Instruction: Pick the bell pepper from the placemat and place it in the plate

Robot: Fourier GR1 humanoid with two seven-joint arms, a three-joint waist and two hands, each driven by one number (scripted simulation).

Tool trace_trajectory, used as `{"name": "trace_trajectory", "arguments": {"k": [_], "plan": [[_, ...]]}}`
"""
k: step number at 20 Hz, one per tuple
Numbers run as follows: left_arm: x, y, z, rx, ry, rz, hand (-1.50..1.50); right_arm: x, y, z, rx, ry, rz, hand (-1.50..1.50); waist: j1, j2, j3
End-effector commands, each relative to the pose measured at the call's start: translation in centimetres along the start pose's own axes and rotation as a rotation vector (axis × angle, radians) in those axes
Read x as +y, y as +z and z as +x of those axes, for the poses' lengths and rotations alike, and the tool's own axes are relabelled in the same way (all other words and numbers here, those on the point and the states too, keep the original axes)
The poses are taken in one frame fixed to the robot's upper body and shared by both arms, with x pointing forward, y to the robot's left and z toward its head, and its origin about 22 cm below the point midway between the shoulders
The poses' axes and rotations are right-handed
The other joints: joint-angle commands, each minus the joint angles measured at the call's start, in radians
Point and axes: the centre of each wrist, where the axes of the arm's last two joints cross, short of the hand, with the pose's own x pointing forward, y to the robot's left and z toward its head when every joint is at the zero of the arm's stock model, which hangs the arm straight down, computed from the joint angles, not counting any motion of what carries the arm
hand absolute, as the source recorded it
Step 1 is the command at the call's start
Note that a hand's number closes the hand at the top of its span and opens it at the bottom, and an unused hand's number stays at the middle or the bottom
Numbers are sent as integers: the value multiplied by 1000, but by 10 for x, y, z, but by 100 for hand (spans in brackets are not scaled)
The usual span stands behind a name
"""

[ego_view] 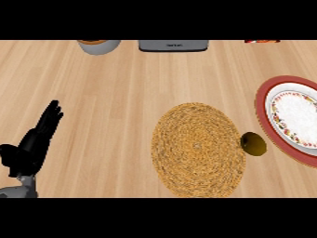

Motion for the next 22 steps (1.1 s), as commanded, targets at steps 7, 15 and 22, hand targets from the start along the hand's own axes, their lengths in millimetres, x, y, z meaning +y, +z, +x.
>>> {"name": "trace_trajectory", "arguments": {"k": [7, 15, 22], "plan": [[-15, -7, 0, -8, -8, -15, 0, 3, -58, 63, -44, -59, 27, 150, 15, 3, 1], [-13, 4, 11, -10, 0, -24, 0, 82, -80, 98, -83, -103, 145, 150, 23, 2, 1], [-5, 2, -11, 0, 10, -32, 0, 137, -112, 145, -83, -151, 176, 150, 19, 4, 1]]}}
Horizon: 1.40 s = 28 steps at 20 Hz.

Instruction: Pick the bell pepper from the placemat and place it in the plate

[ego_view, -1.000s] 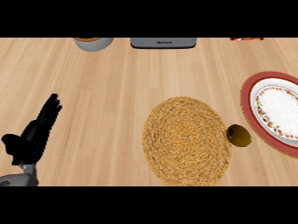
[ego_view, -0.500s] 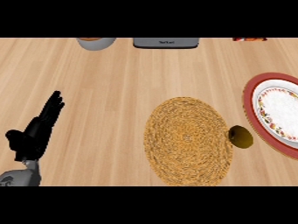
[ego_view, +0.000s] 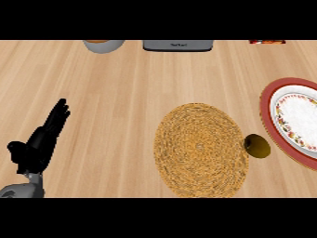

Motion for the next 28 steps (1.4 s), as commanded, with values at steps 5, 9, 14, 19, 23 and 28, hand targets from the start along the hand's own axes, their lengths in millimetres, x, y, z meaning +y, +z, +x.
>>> {"name": "trace_trajectory", "arguments": {"k": [5, 9, 14, 19, 23, 28], "plan": [[11, 0, -8, -1, -9, 6, 0, 64, -25, 25, 75, -134, -11, 150, -3, 0, 0], [15, -17, -3, -3, -7, 13, 0, 80, -42, 23, 192, -178, -50, -150, -5, 1, 0], [-7, -11, -12, 10, 11, 18, 0, 89, -58, 26, 257, -206, -1, -150, -8, 0, 0], [2, -3, -7, 0, -10, 15, 0, 85, -64, 20, 239, -401, -139, -150, -8, -2, 1], [4, 12, -26, 16, 19, 28, 0, 69, -42, -23, 264, -554, -255, -150, -23, -5, 0], [23, -4, 1, 2, 5, 29, 0, 47, -24, -71, 267, -769, -314, -150, -31, -6, 1]]}}
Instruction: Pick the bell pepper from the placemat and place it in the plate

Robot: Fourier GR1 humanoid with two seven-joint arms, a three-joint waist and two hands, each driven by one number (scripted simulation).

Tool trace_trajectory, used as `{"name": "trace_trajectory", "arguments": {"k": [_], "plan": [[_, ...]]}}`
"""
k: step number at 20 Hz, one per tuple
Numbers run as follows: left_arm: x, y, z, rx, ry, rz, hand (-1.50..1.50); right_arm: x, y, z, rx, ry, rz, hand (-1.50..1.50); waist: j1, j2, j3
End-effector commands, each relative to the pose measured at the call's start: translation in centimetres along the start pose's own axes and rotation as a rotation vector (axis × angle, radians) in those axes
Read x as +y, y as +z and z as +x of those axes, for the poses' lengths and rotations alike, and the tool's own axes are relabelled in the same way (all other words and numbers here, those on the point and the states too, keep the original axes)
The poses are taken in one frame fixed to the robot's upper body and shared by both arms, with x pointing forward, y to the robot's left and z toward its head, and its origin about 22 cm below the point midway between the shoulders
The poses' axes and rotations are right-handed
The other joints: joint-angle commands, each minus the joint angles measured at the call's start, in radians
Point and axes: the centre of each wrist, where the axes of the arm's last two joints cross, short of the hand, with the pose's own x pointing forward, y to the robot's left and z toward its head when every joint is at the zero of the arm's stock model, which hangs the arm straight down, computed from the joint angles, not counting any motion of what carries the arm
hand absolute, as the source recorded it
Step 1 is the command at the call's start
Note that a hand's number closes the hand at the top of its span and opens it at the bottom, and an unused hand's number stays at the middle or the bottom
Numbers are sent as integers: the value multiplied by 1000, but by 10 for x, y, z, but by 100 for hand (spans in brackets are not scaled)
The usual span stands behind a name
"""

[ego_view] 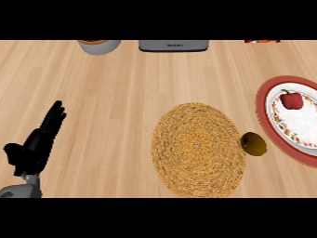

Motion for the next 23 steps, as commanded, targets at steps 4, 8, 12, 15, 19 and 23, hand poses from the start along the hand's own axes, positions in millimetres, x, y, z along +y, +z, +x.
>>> {"name": "trace_trajectory", "arguments": {"k": [4, 8, 12, 15, 19, 23], "plan": [[-11, 2, -3, 8, 4, -8, 0, -105, -2, -45, -32, -145, -44, -150, 2, 2, 0], [-3, 12, -1, 7, -1, 0, 0, -150, 15, -82, -43, -135, 9, -150, 8, 2, 0], [-15, -1, 2, -9, -1, 10, 0, -190, 30, -106, -83, -130, 59, -150, 5, 3, 1], [-11, -5, 9, -2, -9, -8, 0, -188, 23, -108, -78, -95, 73, -150, 9, 3, 0], [-17, -5, 16, 1, 9, -10, 0, -187, 38, -137, -83, -66, 96, -150, 13, 3, 1], [12, 5, 1, -12, 3, -12, 0, -206, 47, -148, -102, -50, 75, -150, 13, 3, 1]]}}
